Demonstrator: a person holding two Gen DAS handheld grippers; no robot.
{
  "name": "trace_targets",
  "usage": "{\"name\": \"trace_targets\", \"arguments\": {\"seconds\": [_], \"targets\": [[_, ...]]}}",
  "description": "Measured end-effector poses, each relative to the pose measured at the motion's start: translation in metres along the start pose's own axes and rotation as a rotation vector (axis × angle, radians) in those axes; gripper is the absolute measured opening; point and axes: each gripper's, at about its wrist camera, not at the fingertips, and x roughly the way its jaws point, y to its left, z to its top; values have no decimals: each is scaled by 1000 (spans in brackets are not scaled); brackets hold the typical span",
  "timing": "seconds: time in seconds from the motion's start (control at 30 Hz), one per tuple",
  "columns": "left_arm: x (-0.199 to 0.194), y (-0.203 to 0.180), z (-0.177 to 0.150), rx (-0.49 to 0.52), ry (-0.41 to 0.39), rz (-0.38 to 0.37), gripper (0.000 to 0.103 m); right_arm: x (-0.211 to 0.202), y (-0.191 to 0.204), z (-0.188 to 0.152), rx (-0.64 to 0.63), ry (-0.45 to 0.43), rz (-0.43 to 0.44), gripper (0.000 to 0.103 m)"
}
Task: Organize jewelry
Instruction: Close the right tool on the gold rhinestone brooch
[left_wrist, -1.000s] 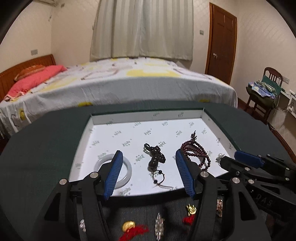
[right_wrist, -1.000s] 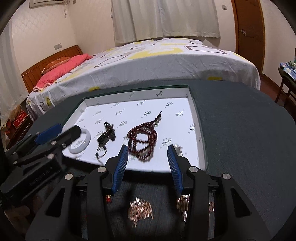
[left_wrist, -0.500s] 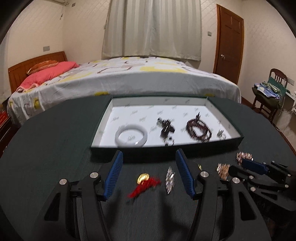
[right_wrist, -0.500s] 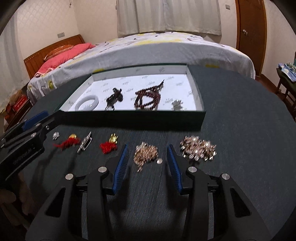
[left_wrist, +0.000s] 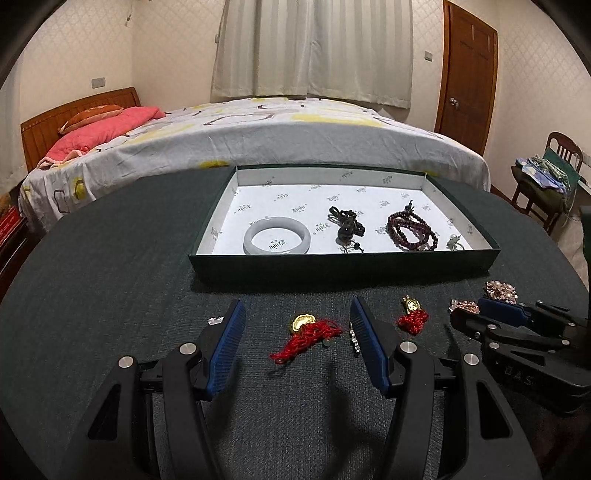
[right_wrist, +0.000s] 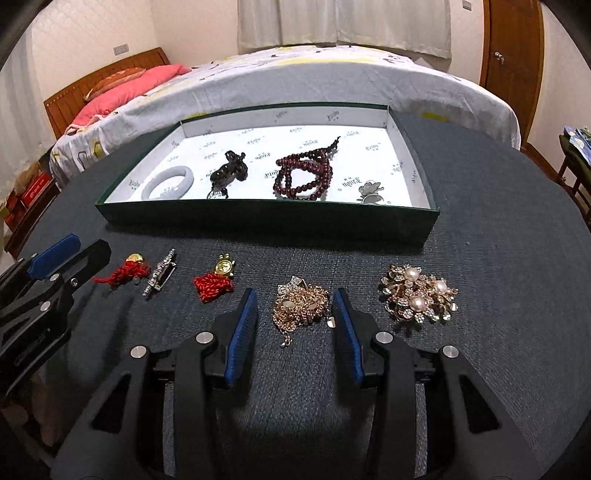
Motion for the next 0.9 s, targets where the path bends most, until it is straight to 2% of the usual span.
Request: {"name": "trace_targets", "arguments": {"seconds": [0.17, 0.2, 0.23, 0.63, 0.7, 0.9], "targets": [[6, 0, 0, 2, 17, -5, 58, 1, 5, 0, -35, 7, -23, 39], [6, 0, 0, 1, 21, -8, 58, 1, 5, -1, -41, 7, -34, 29], [7, -1, 1, 1, 23, -11, 58, 1, 5, -1, -43, 7, -37, 25], [15, 1, 2, -2, 57, -27, 57, -2, -1, -3, -29, 3, -9, 20], [17, 2, 2, -3, 71, -28, 51, -2, -1, -4, -28, 3, -6, 20], [24, 0, 1, 8, 111, -42, 41, -3, -2, -5, -21, 2, 4, 20]]}}
